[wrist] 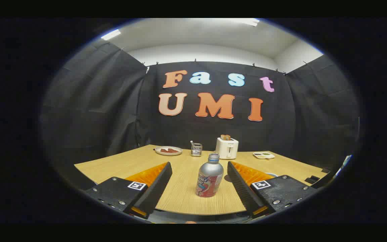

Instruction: Take the bottle from table, then pour the juice into the cup, finally place the bottle on the coaster

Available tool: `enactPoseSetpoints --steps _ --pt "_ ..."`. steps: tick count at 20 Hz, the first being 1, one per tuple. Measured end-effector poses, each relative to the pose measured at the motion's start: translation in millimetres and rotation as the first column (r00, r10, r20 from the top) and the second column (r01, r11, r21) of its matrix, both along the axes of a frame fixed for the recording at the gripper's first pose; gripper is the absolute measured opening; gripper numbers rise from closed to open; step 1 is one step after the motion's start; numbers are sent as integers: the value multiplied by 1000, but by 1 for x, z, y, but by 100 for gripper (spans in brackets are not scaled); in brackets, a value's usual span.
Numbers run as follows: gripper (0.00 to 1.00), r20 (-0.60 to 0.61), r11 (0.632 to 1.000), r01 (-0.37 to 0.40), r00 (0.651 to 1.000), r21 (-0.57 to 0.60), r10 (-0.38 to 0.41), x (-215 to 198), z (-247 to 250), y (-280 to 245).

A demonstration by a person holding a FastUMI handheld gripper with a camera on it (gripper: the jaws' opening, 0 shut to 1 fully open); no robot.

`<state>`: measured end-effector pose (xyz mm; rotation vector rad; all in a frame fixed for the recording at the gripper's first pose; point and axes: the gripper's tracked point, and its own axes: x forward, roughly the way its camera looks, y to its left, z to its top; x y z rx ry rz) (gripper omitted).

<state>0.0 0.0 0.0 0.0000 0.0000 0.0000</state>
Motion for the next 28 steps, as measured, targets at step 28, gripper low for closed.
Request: enactPoseSetpoints --steps 28 --pt "98 -87 998 44 995 -33 -47 30 -37 -23"
